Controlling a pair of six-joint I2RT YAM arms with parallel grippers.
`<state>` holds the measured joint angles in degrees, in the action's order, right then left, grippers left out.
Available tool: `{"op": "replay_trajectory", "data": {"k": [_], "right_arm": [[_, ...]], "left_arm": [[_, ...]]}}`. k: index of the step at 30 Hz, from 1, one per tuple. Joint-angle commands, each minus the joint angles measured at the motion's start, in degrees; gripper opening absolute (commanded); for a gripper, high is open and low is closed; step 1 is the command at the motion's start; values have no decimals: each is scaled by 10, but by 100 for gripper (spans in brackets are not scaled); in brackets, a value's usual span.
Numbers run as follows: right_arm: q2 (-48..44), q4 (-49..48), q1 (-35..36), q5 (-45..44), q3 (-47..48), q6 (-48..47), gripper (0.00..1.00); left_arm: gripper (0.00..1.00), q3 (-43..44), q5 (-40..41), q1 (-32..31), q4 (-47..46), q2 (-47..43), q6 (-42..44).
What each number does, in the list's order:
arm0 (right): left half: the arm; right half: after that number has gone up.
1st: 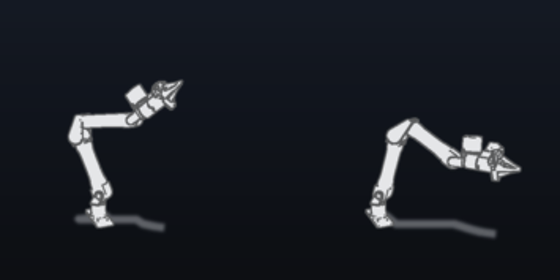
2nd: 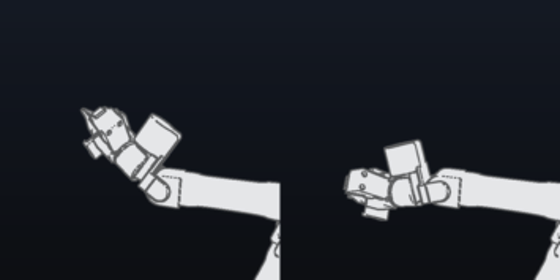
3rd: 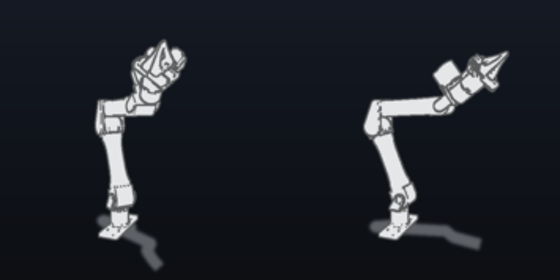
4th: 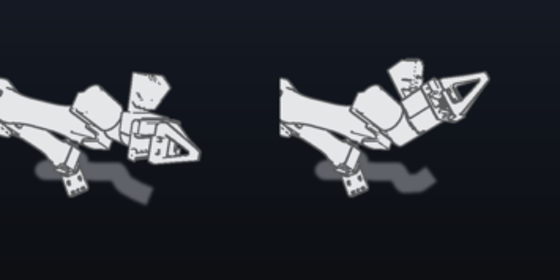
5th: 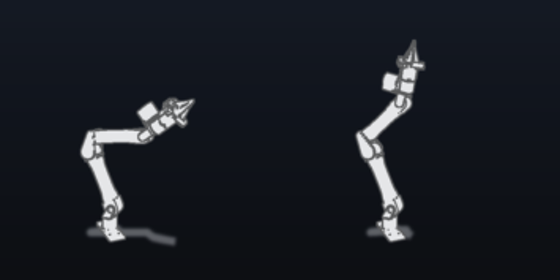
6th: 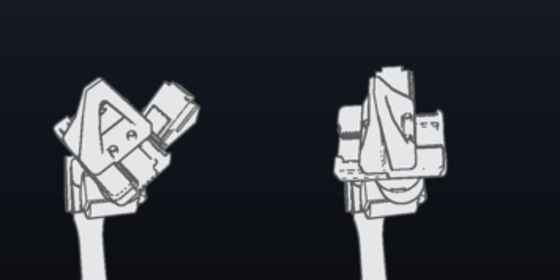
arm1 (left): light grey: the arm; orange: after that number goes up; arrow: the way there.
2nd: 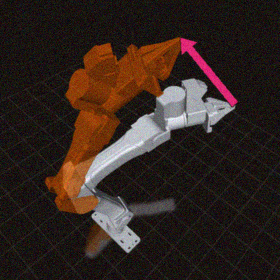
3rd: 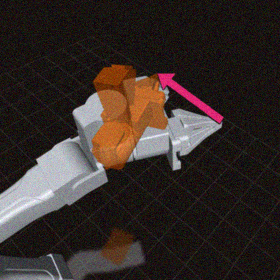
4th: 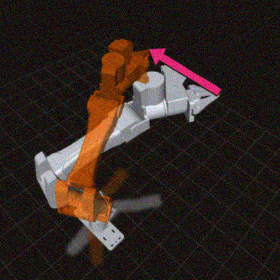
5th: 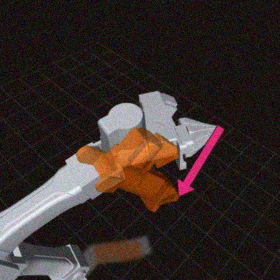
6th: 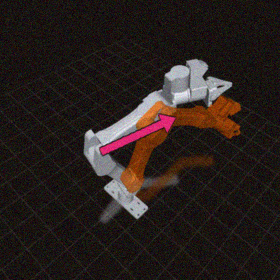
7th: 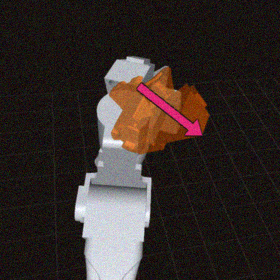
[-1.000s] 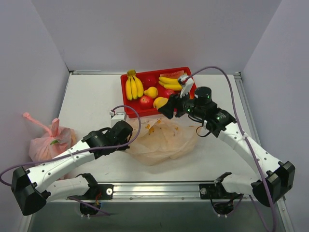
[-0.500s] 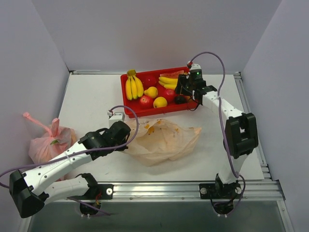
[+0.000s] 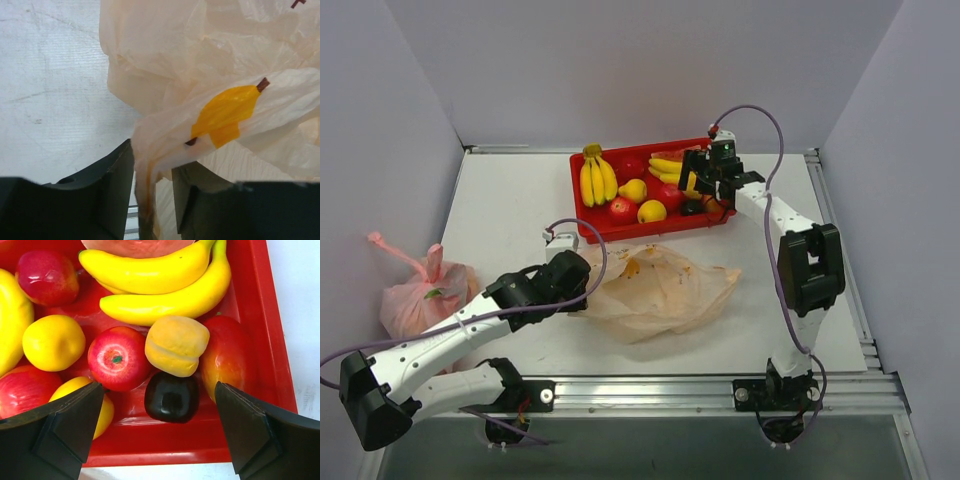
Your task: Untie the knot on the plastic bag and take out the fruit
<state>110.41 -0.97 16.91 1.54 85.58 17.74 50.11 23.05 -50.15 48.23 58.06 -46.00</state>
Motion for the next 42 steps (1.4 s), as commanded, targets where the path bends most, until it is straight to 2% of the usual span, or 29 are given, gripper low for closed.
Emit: {"op": "replay_trajectory", "data": {"k": [1, 3, 4, 9, 19, 27, 31, 34, 37, 38, 42], "right_arm": [[-60, 7, 2, 13, -2, -5, 100], [-104, 7, 2, 23, -42, 6, 100], [-120, 7, 1, 38, -58, 11, 100], [-256, 24, 19, 66, -150, 14, 100], [-478, 84, 63, 89, -281, 14, 100], [-609, 98, 75, 116, -369, 56, 100], [-640, 109, 84, 125, -391, 64, 100], [-658, 116, 87, 125, -404, 70, 100], [-672, 122, 92, 125, -412, 69, 100], [-675, 127, 95, 128, -413, 70, 100], [-687, 136, 100, 128, -423, 66, 100]], "left_arm": [[47, 15, -1, 3, -28, -7, 3], [60, 19, 7, 4, -29, -8, 7], [76, 23, 11, 3, -30, -7, 10], [97, 45, 38, 6, -36, 0, 43], [97, 93, 3, 9, -118, 68, 163], [97, 95, 103, 18, -155, 143, 216], [91, 90, 111, 32, -176, 181, 220], [83, 85, 112, 37, -193, 211, 217], [57, 75, 124, 44, -220, 233, 216], [37, 74, 127, 46, -233, 235, 217], [0, 104, 139, 47, -234, 220, 252]]}}
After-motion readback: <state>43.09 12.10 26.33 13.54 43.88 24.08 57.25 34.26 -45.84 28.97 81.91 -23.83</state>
